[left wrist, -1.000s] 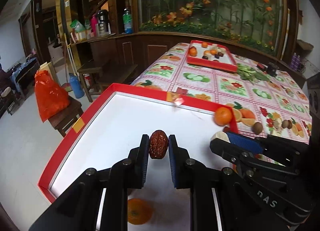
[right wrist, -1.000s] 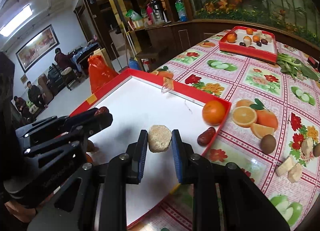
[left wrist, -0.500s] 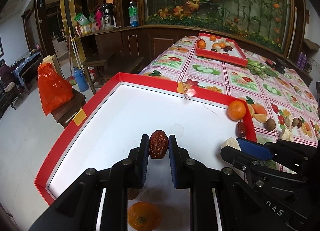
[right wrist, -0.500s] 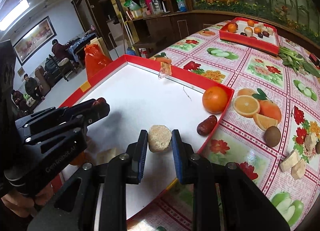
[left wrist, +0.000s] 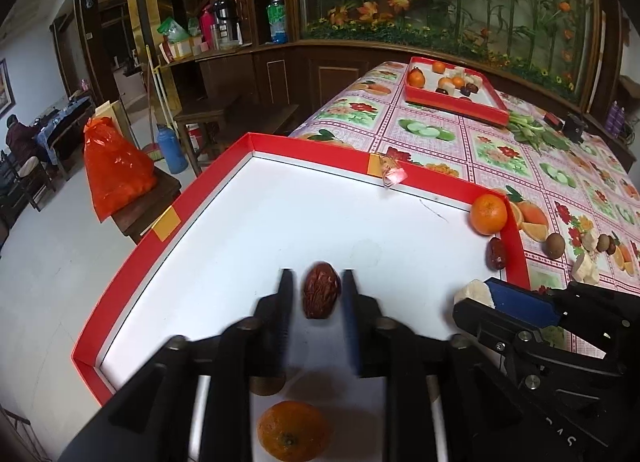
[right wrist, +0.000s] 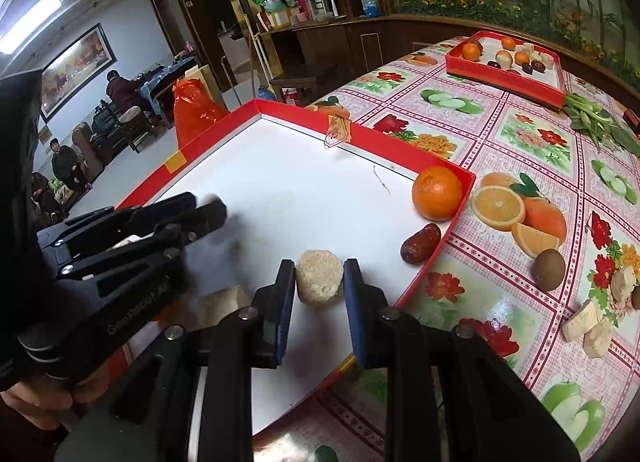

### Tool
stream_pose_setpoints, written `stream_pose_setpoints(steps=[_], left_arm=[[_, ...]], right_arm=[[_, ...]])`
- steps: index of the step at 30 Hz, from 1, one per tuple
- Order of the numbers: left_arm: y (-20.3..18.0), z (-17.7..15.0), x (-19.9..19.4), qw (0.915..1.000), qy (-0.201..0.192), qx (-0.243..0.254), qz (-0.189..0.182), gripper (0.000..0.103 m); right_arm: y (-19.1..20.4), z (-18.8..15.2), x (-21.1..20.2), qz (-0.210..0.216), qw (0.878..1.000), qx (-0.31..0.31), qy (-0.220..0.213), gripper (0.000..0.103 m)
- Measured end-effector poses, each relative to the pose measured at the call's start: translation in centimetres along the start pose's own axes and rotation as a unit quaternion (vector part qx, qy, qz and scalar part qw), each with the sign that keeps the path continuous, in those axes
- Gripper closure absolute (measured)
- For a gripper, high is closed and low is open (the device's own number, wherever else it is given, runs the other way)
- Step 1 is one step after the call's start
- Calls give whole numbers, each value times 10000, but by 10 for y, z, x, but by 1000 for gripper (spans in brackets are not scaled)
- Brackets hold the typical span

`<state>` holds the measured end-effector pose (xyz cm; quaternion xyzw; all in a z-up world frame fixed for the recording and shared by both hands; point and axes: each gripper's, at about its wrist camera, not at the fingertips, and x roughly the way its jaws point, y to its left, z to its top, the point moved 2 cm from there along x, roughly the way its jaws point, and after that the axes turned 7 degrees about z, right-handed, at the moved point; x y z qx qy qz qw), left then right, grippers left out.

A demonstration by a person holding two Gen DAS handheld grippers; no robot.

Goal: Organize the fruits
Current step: 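Carry the date and pale cake over the white tray and open both tools, then grasp a pale piece with the right tool while the left tool grasps a pale cube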

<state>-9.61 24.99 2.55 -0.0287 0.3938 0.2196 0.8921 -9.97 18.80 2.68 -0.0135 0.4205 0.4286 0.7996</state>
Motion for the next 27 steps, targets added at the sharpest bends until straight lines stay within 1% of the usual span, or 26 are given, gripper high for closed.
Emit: stream_pose_setpoints(steps=[1,3,4,8,10,14,17,19,23,27], left_arm=[[0,0,-1,10000,-20,-18,7,50],[0,1,-6,9999,-121,-59,29,42],[0,2,-7,9999,-141,-50,40,40],[-7,3,-13,9999,-163,24,-24,39],[-13,3,-18,9997,-191,97,-85,36],[-28,5,-27,9991,-268,263,-185,35],[-42,4,-34,9983,-307,411,-289,34],[-53,4,-38,9974,-328,530,-365,33],[-72,0,-46,9952,-353,752,-520,33],[-89,-3,-53,9926,-327,915,-726,33]], right_arm=[[1,0,-1,15,10000,8,-30,72],[0,1,-7,62,9999,26,-153,65],[0,1,-10,80,9998,44,-199,64],[-9,4,-24,76,9989,155,-431,64],[-17,4,-31,35,9984,240,-512,64],[-40,3,-50,-90,9964,494,-688,64],[-62,-1,-70,-258,9937,671,-865,64],[-83,-6,-87,-427,9907,846,-977,64],[-120,-16,-116,-634,9836,1220,-1164,64],[-152,-31,-142,-899,9775,1447,-1242,64]])
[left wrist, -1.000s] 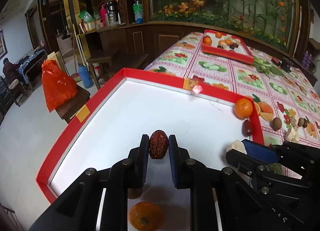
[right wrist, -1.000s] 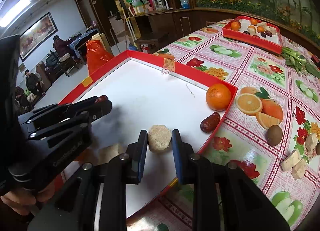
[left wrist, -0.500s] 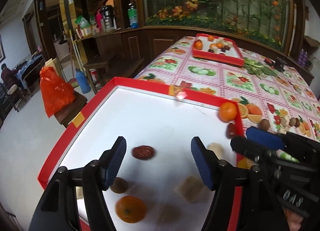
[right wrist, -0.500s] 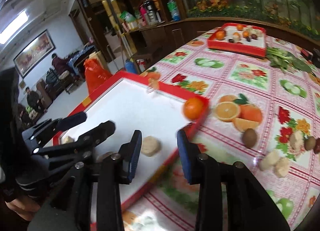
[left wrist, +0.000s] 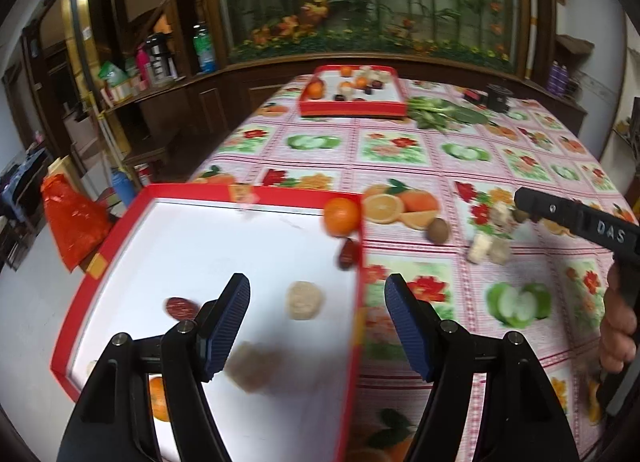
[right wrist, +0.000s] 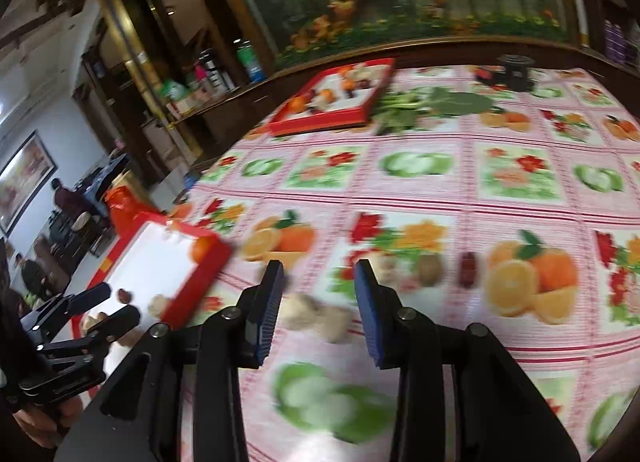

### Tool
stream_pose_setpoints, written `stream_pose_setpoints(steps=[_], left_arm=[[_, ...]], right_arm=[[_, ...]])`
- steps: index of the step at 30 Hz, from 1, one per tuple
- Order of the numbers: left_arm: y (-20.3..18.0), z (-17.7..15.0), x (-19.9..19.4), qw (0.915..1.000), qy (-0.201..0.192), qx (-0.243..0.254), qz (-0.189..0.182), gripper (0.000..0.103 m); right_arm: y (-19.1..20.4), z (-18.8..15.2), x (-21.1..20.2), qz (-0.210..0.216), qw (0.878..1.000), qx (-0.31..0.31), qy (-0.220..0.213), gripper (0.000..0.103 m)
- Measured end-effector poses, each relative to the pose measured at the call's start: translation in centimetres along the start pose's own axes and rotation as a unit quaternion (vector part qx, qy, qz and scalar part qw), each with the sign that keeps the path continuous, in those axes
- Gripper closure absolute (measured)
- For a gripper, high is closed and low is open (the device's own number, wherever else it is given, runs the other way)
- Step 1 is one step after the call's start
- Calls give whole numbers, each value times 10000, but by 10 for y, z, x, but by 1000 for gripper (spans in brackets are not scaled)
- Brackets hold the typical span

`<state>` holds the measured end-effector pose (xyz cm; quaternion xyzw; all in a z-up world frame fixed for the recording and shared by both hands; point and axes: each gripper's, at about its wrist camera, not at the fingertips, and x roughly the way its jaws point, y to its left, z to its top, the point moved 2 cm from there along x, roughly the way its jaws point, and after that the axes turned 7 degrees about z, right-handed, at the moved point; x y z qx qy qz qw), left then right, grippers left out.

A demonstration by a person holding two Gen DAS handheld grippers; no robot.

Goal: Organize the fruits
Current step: 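Grasp a pale piece with the right tool while the left tool grasps a pale cube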

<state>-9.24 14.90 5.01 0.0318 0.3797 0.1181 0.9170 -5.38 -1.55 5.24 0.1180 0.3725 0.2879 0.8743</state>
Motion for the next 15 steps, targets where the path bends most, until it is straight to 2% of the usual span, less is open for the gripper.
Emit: stream_pose_setpoints(steps=[4,7,15], left_arm=[[-22,-2,-2,9993,65,224,-292,32],[-38,-6,-1,9980,163,371,-488,32],[-49,-13,3,9957,383,369,-762,32]], right_arm=[[-25,-1,-13,-195,9998,84,-14,64],[-32,-6,-16,-167,9998,40,104,64],[-3,-26,10,-53,9947,-760,690,64]])
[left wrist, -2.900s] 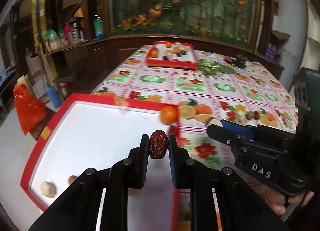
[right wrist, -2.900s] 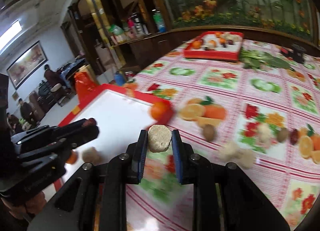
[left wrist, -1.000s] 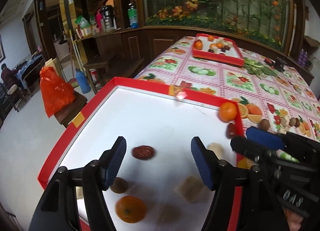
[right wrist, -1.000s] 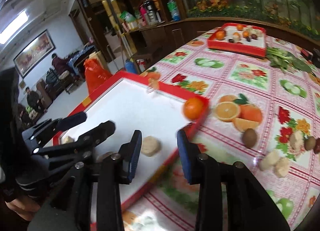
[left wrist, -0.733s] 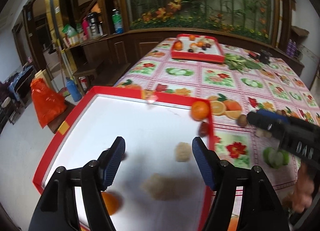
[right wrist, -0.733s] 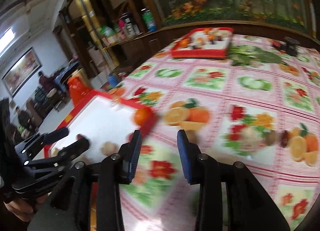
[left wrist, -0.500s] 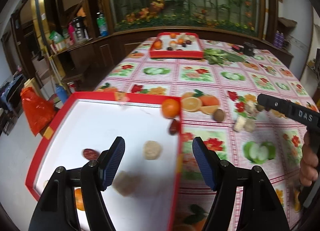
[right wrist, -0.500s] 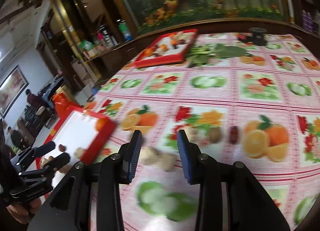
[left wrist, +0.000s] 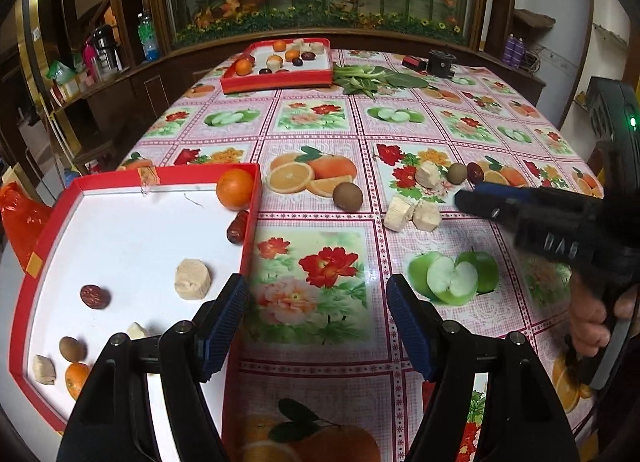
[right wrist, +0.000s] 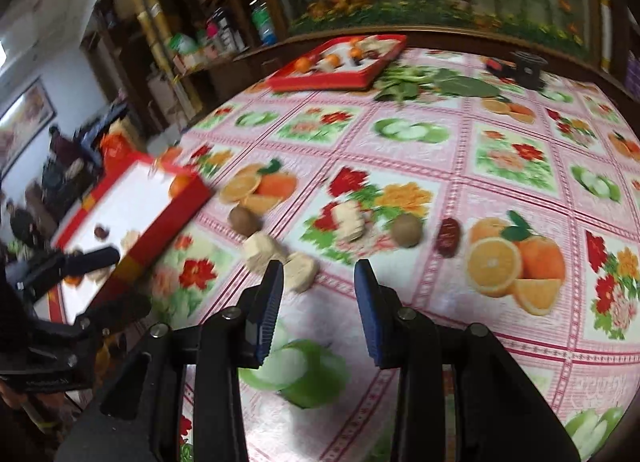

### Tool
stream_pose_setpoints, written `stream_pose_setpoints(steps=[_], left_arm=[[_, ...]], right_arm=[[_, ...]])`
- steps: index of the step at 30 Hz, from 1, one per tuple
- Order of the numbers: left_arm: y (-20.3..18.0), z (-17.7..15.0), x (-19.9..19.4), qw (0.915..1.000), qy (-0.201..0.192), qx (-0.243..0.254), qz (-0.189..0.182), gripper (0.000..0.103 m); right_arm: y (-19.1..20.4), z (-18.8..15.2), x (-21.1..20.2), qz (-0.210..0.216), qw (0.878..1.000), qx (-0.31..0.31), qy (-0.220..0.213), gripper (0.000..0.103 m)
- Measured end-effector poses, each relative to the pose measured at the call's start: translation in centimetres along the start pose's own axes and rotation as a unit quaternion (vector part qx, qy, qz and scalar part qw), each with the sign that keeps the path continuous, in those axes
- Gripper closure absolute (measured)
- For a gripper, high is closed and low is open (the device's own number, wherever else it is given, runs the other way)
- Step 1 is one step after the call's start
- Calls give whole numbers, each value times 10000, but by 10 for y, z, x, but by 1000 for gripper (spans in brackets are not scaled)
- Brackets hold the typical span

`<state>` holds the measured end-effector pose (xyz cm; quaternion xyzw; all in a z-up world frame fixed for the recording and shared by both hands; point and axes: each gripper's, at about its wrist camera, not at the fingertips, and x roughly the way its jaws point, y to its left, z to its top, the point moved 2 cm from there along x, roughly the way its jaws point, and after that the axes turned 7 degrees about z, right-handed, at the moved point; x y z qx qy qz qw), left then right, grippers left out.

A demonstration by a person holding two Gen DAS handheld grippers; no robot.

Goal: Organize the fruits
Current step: 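Grasp a pale piece with the right tool while the left tool grasps a pale cube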

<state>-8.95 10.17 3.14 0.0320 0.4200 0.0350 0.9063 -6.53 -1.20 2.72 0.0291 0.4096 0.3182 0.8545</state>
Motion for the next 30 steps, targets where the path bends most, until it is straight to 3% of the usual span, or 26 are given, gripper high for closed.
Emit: stream_pose_setpoints(steps=[13,14,16,21,23,26,30], left_arm=[[0,-3,5,9997,92,-82,-187,32],[-1,-3,5,9997,100,-78,-196,32],[-2,-3,5,9997,107,-63,-212,32],[-5,-1,6,9996,158,-60,-229,32],[-8,0,7,9996,172,-20,-209,32],[-15,4,9,9995,186,90,-229,32],[-27,16,16,9994,108,205,-275,32]], right_arm=[[19,0,37,-201,9981,-403,414,65],[21,1,39,-239,9979,-438,423,66],[24,2,42,-251,9975,-492,440,77],[12,1,33,-496,9968,-436,449,77],[-4,6,19,-498,9979,-197,366,77],[-39,19,-18,-210,9987,438,-128,78],[-86,22,-53,-172,9905,1234,-582,78]])
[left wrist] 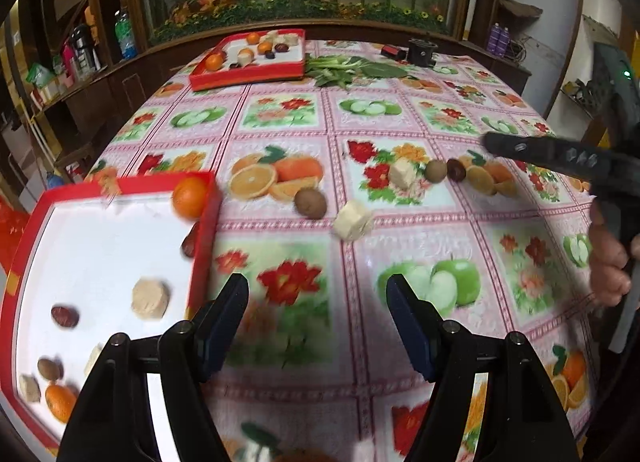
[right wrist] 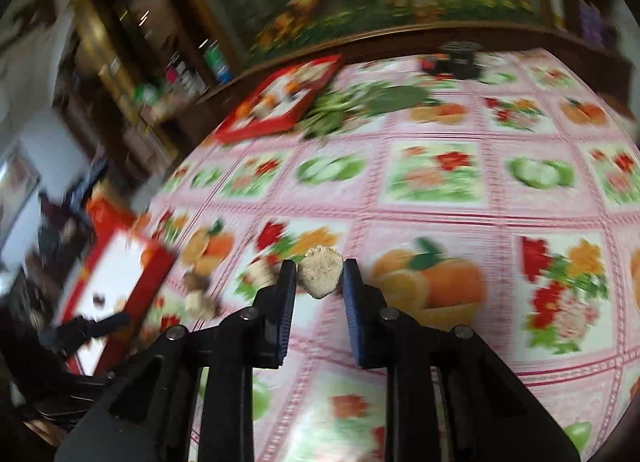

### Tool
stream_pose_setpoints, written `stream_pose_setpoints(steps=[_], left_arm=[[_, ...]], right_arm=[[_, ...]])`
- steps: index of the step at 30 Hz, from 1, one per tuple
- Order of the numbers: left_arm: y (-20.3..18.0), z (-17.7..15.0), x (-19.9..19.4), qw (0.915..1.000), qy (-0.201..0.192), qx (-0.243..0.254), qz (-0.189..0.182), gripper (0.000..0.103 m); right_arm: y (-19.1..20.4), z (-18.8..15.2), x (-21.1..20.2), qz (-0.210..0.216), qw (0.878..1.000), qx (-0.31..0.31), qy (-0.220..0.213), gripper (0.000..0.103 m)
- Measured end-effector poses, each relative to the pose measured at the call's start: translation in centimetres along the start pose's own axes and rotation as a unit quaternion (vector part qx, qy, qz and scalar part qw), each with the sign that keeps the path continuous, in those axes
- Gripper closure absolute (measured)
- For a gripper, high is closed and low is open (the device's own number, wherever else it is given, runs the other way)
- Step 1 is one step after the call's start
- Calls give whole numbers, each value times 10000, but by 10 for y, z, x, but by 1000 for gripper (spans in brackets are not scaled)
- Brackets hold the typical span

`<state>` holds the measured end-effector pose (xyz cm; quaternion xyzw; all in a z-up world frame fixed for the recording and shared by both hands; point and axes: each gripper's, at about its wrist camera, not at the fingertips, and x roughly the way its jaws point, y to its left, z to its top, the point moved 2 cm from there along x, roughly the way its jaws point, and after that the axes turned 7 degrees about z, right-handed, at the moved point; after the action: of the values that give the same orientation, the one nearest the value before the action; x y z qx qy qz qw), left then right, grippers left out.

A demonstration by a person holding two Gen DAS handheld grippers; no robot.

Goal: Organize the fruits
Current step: 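Grasp a pale piece with the right tool while the left tool grasps a pale cube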

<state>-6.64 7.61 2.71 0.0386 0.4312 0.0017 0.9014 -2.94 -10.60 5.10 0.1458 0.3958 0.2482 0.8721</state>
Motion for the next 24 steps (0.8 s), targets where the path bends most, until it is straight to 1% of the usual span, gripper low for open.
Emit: stream_pose_setpoints(steps=[2,3,6,9,11,13,17,18,19,21,23,24], left_arm=[[-4,6,6,10000,-4,2,-85,32],[-6,9,12,9999,20,-2,-133,32],[-14,12,26,9997,160,16,-199,32],[-18,14,34,9996,172,20,-232,33],[-18,15,39,9995,209,-10,-249,35],[-20,16,41,9992,249,-15,-326,40],[-21,21,44,9993,186,-28,-320,41],[-21,22,46,9993,183,-39,-322,46],[-21,24,47,9992,183,-38,-341,54],[-23,25,50,9990,197,-13,-408,63],[-25,25,53,9990,206,16,-399,65],[-26,26,53,9991,170,55,-384,72]], right_arm=[[-10,2,-3,-76,9997,216,4,78],[-15,2,-2,-96,9993,347,73,78],[-19,2,2,-203,9982,541,180,78],[-24,1,7,-152,9967,727,319,78],[-26,-3,12,-87,9959,788,438,78],[-22,-6,16,-22,9953,778,583,78],[-11,-9,21,50,9956,648,681,78],[-10,-10,22,47,9956,634,689,78],[-8,-11,23,41,9956,612,711,78],[-6,-12,25,65,9953,599,762,78],[-4,-14,26,57,9953,561,785,78],[-3,-14,27,65,9953,541,799,78]])
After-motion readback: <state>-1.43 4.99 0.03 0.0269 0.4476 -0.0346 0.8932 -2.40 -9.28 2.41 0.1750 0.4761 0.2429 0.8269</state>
